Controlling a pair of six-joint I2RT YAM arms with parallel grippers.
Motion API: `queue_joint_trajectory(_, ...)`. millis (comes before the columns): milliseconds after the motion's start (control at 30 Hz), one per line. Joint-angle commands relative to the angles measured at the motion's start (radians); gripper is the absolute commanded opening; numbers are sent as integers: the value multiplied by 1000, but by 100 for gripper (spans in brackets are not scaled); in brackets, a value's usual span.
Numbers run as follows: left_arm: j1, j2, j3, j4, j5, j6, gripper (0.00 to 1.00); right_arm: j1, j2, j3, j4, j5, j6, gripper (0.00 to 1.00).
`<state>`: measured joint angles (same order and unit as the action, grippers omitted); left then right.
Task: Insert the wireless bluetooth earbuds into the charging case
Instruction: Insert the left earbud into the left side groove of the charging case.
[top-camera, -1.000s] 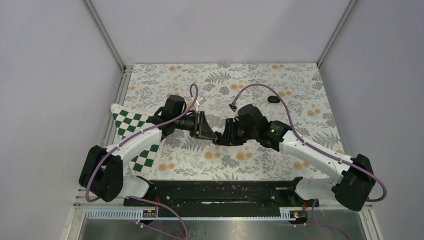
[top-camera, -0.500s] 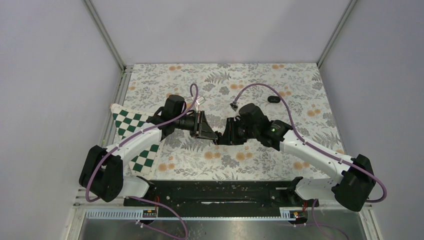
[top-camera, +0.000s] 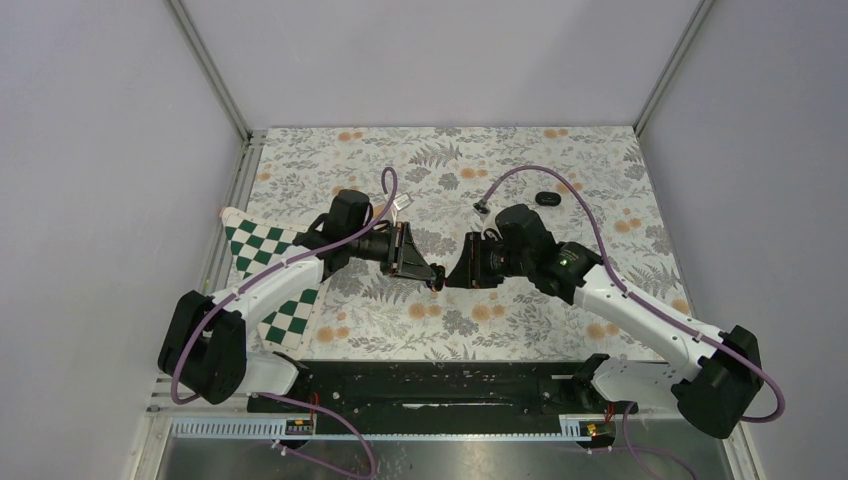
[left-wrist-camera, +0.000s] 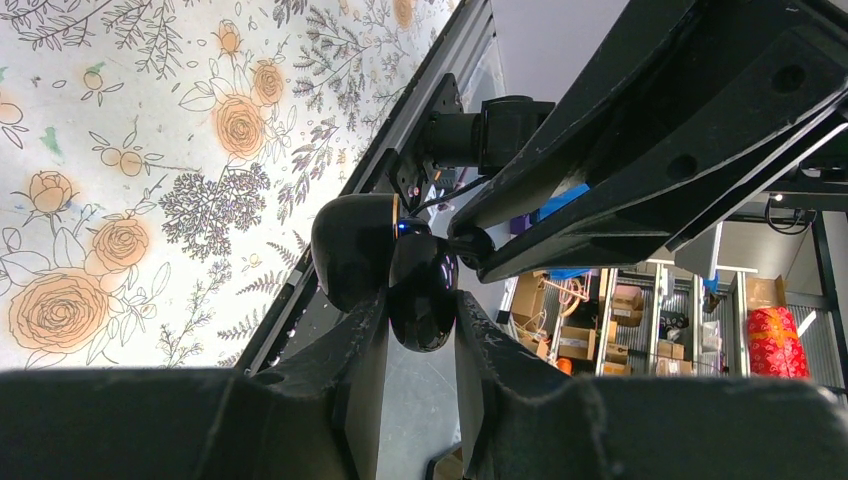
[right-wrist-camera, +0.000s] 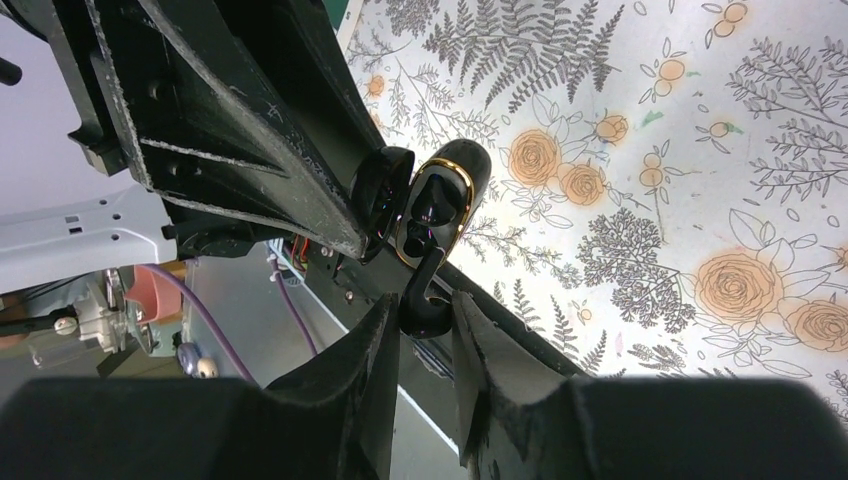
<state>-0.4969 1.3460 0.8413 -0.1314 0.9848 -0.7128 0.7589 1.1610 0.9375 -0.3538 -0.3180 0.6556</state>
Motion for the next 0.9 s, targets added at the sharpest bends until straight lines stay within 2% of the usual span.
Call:
queue_joint_trajectory(0,-1,-24,-1,56,36,-8,0,-12,-14,5,-8,-76,-16,0)
queue_joint_trajectory(367,-1,-19,7,56,37,-10,0,-10,18,0,12,-155,-10,0)
queue_joint_trajectory(867,0,-16,6,55,38,-10,0,-9,62,10,51,-181,-4,0)
